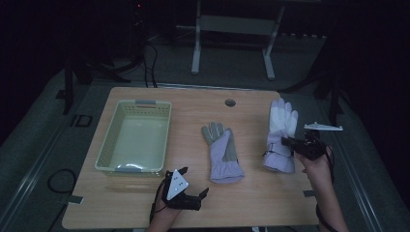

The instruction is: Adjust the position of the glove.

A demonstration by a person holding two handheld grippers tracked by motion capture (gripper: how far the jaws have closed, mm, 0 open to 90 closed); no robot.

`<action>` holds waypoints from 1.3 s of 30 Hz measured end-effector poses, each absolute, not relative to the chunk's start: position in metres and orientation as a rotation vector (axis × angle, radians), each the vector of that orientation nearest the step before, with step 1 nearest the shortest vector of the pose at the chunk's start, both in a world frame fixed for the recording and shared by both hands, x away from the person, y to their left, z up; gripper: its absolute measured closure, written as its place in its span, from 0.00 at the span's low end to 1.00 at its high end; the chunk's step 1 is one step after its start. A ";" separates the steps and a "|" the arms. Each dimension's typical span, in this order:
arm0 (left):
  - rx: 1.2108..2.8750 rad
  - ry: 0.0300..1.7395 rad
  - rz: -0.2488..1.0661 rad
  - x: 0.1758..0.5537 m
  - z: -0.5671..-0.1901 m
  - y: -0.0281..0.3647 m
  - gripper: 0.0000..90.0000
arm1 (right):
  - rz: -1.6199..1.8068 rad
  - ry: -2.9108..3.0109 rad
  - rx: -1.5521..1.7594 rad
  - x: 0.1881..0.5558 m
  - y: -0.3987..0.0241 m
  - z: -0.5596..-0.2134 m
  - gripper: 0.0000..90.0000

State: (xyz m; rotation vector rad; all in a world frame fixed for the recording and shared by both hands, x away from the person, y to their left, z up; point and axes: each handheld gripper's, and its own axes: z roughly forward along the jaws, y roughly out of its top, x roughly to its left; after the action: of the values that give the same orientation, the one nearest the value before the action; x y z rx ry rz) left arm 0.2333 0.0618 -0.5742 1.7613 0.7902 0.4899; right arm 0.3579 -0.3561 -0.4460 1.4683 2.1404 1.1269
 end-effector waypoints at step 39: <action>1.765 0.781 0.482 0.233 -0.574 0.062 0.00 | 1.174 2.391 1.222 0.356 -0.200 -0.422 0.88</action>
State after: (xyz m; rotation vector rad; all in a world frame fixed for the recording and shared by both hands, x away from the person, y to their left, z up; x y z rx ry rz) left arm 0.2331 0.0618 -0.5742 1.7652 0.7814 0.4820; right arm 0.3559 -0.2003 -0.4218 1.2221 2.3910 1.1743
